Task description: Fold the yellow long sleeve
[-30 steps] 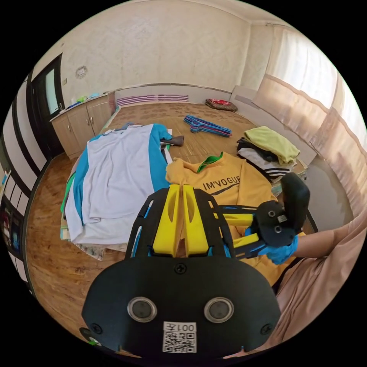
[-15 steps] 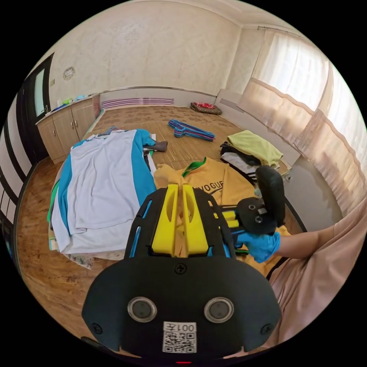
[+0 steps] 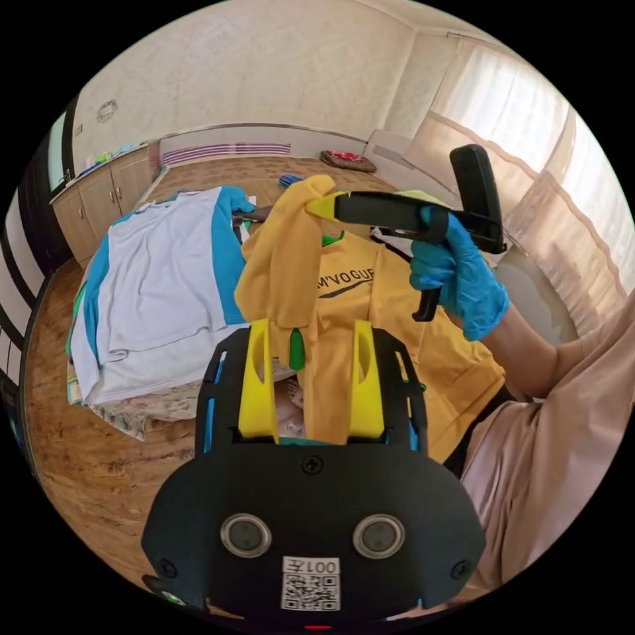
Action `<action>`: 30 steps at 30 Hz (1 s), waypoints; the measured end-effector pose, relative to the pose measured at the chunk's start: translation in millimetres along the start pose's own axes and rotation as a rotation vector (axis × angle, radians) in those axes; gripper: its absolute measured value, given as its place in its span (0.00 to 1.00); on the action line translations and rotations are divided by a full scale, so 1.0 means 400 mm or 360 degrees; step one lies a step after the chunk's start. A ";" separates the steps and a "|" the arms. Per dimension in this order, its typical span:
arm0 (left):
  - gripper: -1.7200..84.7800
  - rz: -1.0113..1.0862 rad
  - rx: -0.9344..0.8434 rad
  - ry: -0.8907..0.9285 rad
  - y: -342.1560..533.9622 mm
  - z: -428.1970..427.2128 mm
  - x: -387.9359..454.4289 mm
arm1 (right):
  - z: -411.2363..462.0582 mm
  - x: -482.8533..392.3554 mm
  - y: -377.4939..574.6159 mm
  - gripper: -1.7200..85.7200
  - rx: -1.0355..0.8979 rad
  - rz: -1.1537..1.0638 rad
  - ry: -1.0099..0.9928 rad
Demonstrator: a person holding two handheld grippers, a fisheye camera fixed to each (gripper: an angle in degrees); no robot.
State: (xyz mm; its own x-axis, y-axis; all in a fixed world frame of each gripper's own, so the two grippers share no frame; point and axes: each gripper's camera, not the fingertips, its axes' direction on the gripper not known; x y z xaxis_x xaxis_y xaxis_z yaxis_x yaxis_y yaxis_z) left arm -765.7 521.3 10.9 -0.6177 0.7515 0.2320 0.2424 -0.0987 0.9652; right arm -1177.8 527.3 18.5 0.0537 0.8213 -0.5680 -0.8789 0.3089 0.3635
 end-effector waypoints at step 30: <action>0.01 0.0570 -0.0034 0.0009 -0.235 -0.065 0.207 | -0.207 -0.194 0.254 0.17 -0.0097 -0.0511 0.0544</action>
State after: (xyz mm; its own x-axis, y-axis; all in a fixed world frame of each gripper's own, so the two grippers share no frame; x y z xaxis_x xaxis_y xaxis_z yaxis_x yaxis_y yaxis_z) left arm -859.1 575.9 -57.5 -0.5006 0.6632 0.5564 0.4285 -0.3686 0.8249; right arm -1310.5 455.5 38.4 0.1774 0.4805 -0.8588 -0.8700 0.4845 0.0913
